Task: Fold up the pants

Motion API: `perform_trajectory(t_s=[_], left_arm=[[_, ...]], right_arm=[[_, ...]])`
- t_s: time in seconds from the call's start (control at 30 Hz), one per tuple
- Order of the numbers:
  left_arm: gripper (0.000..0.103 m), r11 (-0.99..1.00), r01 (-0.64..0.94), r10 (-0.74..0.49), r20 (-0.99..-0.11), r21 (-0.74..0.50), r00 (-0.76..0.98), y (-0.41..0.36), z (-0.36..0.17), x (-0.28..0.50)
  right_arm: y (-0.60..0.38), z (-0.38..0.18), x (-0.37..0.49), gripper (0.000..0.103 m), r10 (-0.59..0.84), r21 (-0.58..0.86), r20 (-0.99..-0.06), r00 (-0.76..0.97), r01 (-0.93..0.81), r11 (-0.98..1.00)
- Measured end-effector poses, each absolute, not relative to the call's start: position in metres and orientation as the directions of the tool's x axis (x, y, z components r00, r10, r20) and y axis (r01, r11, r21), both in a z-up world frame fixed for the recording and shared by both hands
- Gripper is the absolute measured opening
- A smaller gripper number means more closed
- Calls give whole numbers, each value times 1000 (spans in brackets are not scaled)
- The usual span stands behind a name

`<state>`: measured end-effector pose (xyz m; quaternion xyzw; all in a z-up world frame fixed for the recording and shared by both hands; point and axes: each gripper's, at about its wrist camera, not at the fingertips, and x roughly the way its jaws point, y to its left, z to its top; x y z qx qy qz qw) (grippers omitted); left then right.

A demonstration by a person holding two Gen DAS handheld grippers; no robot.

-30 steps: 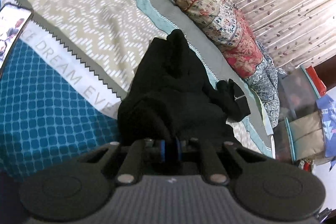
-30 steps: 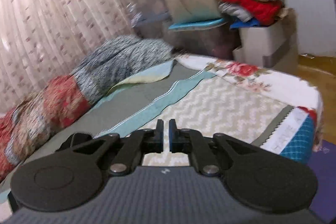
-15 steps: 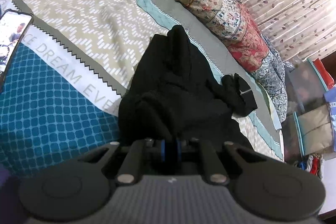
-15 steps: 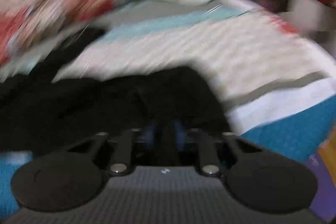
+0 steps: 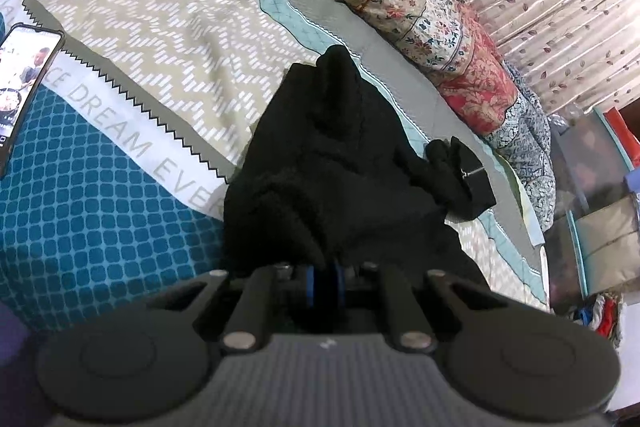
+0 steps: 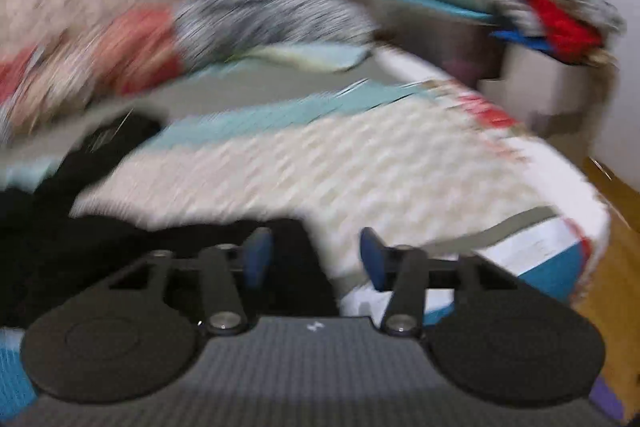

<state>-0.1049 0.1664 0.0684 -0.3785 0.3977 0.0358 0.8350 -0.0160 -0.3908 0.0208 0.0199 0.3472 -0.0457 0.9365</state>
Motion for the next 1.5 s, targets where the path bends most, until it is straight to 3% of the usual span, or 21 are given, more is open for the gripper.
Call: perform_trajectory(t_s=[0.1, 0.2, 0.33, 0.4, 0.43, 0.47, 0.6, 0.63, 0.7, 0.87, 1.1, 1.33, 1.4, 1.43, 1.5], left_arm=[[9, 718, -357, -241, -694, -598, 678, 166, 70, -105], [9, 720, -359, -241, -699, -594, 674, 165, 69, -103], [9, 717, -353, -250, -694, -601, 675, 163, 66, -102], [9, 719, -352, -251, -696, -600, 673, 163, 65, -102], [9, 717, -355, -250, -697, -599, 672, 164, 65, -103], [9, 714, -358, -251, -698, -601, 671, 165, 64, -103], [9, 710, -361, -254, -698, -605, 670, 167, 62, -102], [9, 711, -361, -253, -699, -603, 669, 166, 62, -102], [9, 712, -361, -254, -700, -602, 668, 165, 62, -102], [9, 711, -363, -255, -702, -603, 666, 164, 60, -103], [9, 705, -372, -258, -707, -604, 659, 165, 57, -105], [9, 704, -375, -259, -709, -604, 656, 163, 55, -102], [9, 707, -372, -255, -708, -601, 658, 162, 55, -102], [9, 712, -370, -250, -708, -596, 660, 162, 56, -102], [9, 727, -362, -235, -706, -584, 668, 162, 62, -102]], right_arm=[[-356, 4, -27, 57, -87, -135, -653, 752, -2, 991], [-332, -8, -30, 73, -145, -324, -627, 765, -87, 942], [-332, -28, -25, 72, -251, -497, -628, 737, -132, 857], [-343, -29, -17, 65, -231, -477, -650, 724, -154, 865], [-350, -25, -19, 51, -213, -447, -669, 712, -157, 880], [-357, -21, -22, 29, -212, -426, -680, 703, -143, 893], [-387, -7, -3, 28, -184, -328, -692, 698, -76, 942], [-388, -9, 1, 29, -202, -343, -683, 702, -64, 937], [-383, -10, 7, 42, -241, -394, -661, 710, -55, 918], [-352, -16, 0, 63, -179, -414, -630, 756, -132, 901], [-333, -40, -2, 61, -272, -539, -621, 735, -148, 829], [-330, -48, -13, 61, -318, -541, -618, 719, -96, 835], [-324, -52, -16, 47, -299, -571, -608, 735, -144, 808], [-327, -48, -12, 21, -285, -562, -612, 738, -152, 813], [-337, -29, -8, 20, -282, -520, -584, 762, -84, 850]])
